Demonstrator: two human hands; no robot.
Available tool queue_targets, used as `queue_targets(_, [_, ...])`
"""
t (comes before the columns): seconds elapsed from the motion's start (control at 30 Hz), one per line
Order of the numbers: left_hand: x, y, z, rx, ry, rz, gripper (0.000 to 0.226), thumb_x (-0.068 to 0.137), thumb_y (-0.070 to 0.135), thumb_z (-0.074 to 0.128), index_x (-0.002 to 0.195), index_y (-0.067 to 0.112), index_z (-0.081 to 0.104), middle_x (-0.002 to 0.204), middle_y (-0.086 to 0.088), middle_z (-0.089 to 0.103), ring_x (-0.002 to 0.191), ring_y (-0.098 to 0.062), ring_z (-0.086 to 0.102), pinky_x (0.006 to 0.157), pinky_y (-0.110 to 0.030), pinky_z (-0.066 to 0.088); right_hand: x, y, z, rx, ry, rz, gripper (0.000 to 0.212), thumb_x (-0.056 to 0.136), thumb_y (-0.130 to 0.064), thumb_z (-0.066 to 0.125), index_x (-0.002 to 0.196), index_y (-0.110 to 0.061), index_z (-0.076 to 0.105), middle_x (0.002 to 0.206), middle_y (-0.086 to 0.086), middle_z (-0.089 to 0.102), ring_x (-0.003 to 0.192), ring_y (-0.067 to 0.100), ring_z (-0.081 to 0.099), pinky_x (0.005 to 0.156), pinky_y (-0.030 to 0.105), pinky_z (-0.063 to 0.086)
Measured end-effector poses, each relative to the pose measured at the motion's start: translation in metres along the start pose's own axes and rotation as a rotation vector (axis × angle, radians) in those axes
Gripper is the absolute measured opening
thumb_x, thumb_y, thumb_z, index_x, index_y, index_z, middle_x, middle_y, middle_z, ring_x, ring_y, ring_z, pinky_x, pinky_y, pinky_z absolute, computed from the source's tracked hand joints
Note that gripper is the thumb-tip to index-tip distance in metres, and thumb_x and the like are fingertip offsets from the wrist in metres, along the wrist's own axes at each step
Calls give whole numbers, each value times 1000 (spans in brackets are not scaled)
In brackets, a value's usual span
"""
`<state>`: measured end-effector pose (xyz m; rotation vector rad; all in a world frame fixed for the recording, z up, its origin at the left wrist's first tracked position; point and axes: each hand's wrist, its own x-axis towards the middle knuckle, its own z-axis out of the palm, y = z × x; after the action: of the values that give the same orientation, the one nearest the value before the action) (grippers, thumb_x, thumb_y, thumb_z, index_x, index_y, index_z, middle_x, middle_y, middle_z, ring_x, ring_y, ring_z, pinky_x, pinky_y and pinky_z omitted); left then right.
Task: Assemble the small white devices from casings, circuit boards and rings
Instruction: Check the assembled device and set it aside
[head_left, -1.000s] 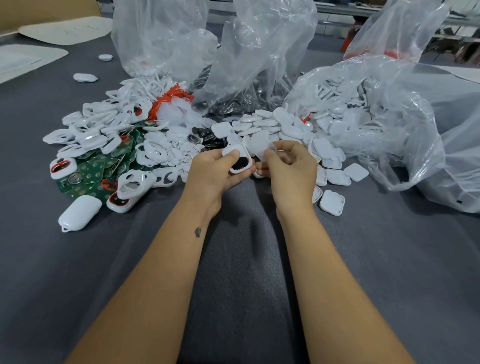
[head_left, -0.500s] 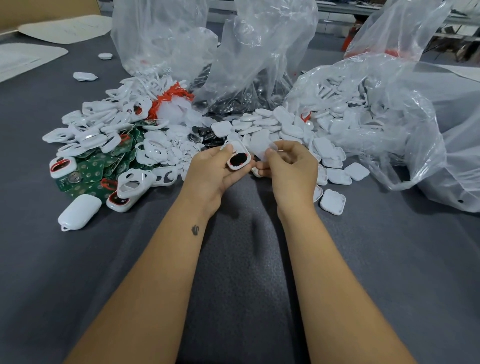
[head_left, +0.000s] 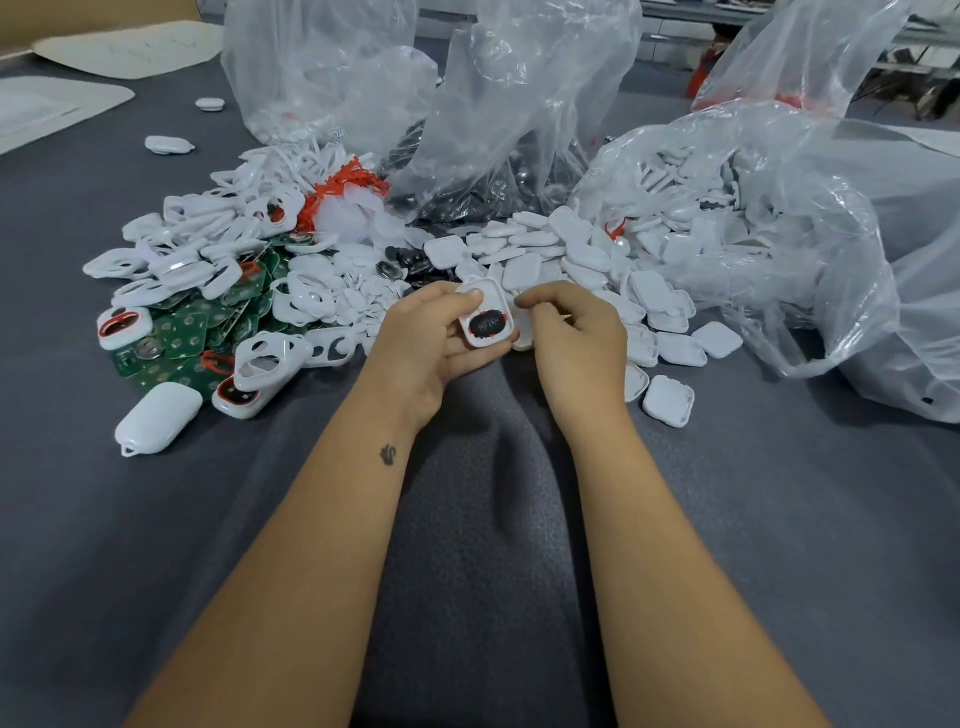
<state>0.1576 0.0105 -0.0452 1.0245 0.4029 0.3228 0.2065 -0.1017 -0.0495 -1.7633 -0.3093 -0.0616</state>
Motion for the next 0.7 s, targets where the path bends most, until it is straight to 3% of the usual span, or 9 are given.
queue_targets(0.1, [0,1,-1,26,-20,-11,12,93,4,55,84,8,62,78,-13,74,72,-26,74,58,-30,59,-1,-4,2,90,-36,14,24,82,-11,57,71,-29,69,95,-2,67,90,7,59,82,25,45])
queue_targets(0.2, [1,1,-3,57,-43,-7,14,92,5,56,81,10,62,84,-12,73,75,-23,73,62,-31,59,-1,-4,2,97,-91,-18,15,82,-19,68,73,-31,66,99,-1,65,86,10,60,83,29,50])
queue_targets(0.4, [0,2,-3,90,-55,-8,12,92,6,56,86,7,67,85,-13,74,77,-24,73,63,-30,59,1,-2,1,138,-150,-46,14,80,-15,75,81,-27,67,85,-5,69,80,16,62,77,35,54])
queue_targets(0.57, [-1,2,-1,94,-55,-8,14,92,9,58,84,9,70,77,-9,74,70,-21,73,58,-29,58,2,0,0,191,-146,-23,13,80,-9,74,81,-21,67,82,-2,69,77,13,62,73,29,53])
queue_targets(0.7, [0,3,-1,54,-74,-44,23,95,18,48,92,7,68,80,-9,75,70,-21,73,57,-28,57,3,0,1,209,-127,6,14,79,-5,73,79,-18,67,77,-2,68,73,9,63,71,26,52])
